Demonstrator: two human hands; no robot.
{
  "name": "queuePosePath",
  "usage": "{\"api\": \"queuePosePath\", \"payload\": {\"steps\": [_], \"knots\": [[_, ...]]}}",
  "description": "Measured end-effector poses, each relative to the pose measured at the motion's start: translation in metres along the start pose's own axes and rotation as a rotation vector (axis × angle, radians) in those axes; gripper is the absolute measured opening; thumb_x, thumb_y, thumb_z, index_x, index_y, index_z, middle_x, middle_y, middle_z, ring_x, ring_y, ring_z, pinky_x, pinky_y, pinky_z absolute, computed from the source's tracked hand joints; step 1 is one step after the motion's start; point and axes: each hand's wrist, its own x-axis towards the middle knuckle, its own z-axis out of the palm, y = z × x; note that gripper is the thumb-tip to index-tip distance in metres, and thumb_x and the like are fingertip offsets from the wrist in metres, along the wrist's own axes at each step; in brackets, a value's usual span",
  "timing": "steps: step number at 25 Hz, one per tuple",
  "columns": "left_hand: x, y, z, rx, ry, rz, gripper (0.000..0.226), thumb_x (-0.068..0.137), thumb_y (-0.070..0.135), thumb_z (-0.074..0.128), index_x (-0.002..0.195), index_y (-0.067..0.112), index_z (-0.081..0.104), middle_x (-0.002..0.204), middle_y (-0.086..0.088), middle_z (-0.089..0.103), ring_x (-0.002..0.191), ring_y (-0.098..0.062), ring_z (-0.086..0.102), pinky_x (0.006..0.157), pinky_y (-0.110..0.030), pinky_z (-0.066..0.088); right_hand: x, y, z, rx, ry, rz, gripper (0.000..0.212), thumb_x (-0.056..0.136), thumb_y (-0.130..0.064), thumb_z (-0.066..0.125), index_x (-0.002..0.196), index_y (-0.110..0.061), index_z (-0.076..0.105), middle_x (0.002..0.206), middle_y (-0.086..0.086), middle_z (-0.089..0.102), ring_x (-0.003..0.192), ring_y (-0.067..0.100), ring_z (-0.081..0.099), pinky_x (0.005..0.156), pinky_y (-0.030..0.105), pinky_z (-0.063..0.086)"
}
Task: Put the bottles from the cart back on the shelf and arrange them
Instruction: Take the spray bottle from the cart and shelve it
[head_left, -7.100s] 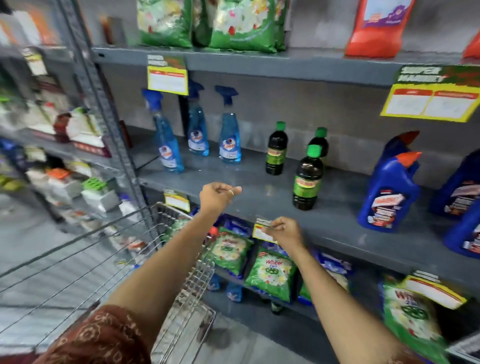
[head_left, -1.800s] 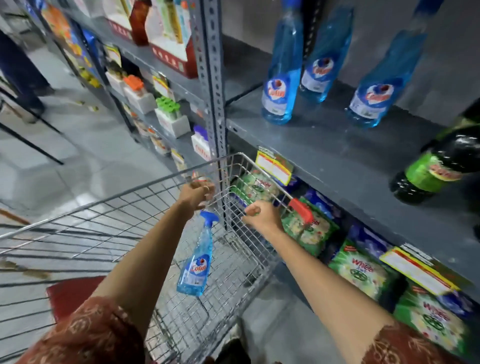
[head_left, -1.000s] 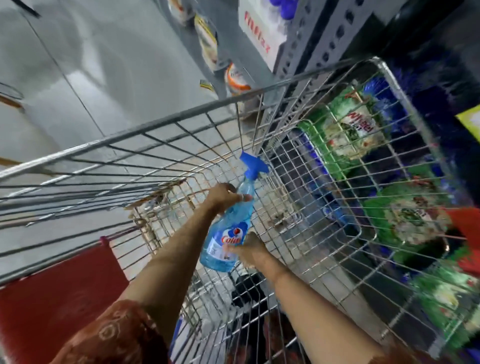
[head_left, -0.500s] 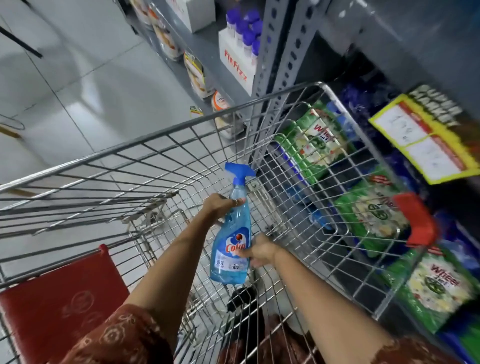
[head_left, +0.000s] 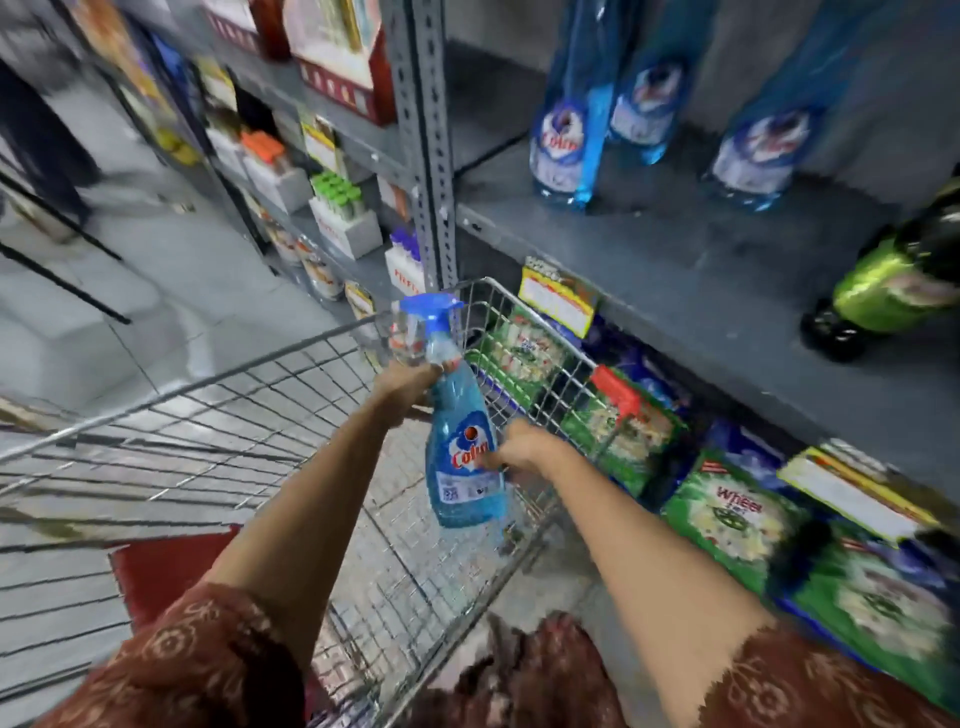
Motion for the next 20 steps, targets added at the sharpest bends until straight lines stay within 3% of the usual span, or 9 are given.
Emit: {"api": "queuePosePath", "payload": {"steps": [1,3,6,8,11,13,15,18,20], "knots": [[-0.013,0.017,0.001,0.012,0.009,0.048,0.041,0.079,0.035,0.067,0.102,0.003,0.06,0.096,-0.016,0.061,0.072,-0.026,0.063,0.06,-0.036,0.059,-0.017,-0.004,-0.009,-0.007,0.034,-0.055,0.022,0.084,-0.014,0.067,0.089,0.001,0.052,0.089,0.016,0.061,0.07,0.022,0.06,0.057,0.031,0.051],[-0.042,0.048,0.007,0.026,0.03,0.138,0.047,0.076,0.035,0.069,0.107,0.001,0.061,0.095,-0.015,0.062,0.074,-0.027,0.062,0.069,-0.04,0.056,-0.049,-0.009,-0.024,0.006,0.092,-0.139,0.033,0.082,-0.019,0.07,0.066,-0.011,0.042,0.069,0.002,0.049,0.055,0.012,0.045,0.045,0.023,0.04],[-0.09,0.091,0.023,0.054,0.026,0.272,0.04,0.075,0.035,0.07,0.102,0.005,0.063,0.088,-0.01,0.063,0.063,-0.019,0.061,0.051,-0.026,0.054,-0.098,-0.008,-0.043,0.048,0.177,-0.262,0.016,0.081,-0.015,0.069,0.085,-0.006,0.056,0.087,0.008,0.06,0.072,0.022,0.059,0.068,0.035,0.056],[-0.122,0.115,0.039,0.071,0.022,0.335,0.039,0.075,0.035,0.071,0.095,0.002,0.064,0.083,-0.009,0.063,0.057,-0.016,0.062,0.047,-0.024,0.051,-0.123,-0.003,-0.057,0.071,0.256,-0.356,0.024,0.078,-0.011,0.072,0.098,-0.002,0.063,0.097,0.013,0.064,0.078,0.021,0.062,0.074,0.029,0.056],[-0.163,0.145,0.065,0.039,0.0,0.404,0.039,0.075,0.028,0.073,0.097,-0.002,0.063,0.089,-0.013,0.064,0.064,-0.021,0.062,0.054,-0.029,0.055,-0.158,0.01,-0.077,0.123,0.422,-0.43,0.019,0.071,-0.009,0.077,0.069,-0.013,0.059,0.077,0.002,0.061,0.076,0.016,0.056,0.066,0.026,0.05],[-0.181,0.16,0.081,0.033,-0.032,0.454,0.03,0.077,0.025,0.072,0.092,0.002,0.06,0.086,-0.013,0.061,0.063,-0.02,0.059,0.047,-0.025,0.052,-0.177,0.017,-0.087,0.232,0.466,-0.486,0.026,0.07,0.0,0.076,0.065,-0.014,0.055,0.067,-0.003,0.056,0.054,0.003,0.059,0.051,0.009,0.048],[-0.192,0.169,0.094,0.041,-0.047,0.509,0.022,0.078,0.025,0.071,0.086,0.007,0.06,0.077,-0.008,0.061,0.059,-0.015,0.058,0.038,-0.018,0.048,-0.192,0.024,-0.094,0.278,0.504,-0.529,0.038,0.07,0.009,0.073,0.061,-0.019,0.049,0.065,-0.005,0.055,0.037,-0.01,0.054,0.038,0.002,0.04],[-0.192,0.178,0.109,0.056,-0.058,0.546,0.024,0.077,0.025,0.072,0.069,0.008,0.056,0.072,-0.007,0.061,0.05,-0.012,0.063,0.042,-0.018,0.05,-0.202,0.032,-0.102,0.299,0.592,-0.546,0.037,0.069,0.006,0.075,0.061,-0.02,0.049,0.081,0.008,0.064,0.058,0.003,0.062,0.055,0.017,0.049],[-0.186,0.183,0.117,0.071,-0.082,0.55,0.028,0.076,0.027,0.073,0.076,0.003,0.058,0.084,-0.014,0.064,0.07,-0.02,0.067,0.067,-0.031,0.057,-0.203,0.036,-0.106,0.308,0.656,-0.536,0.029,0.068,0.001,0.077,0.066,-0.016,0.054,0.095,0.018,0.068,0.08,0.017,0.061,0.065,0.03,0.05]]}}
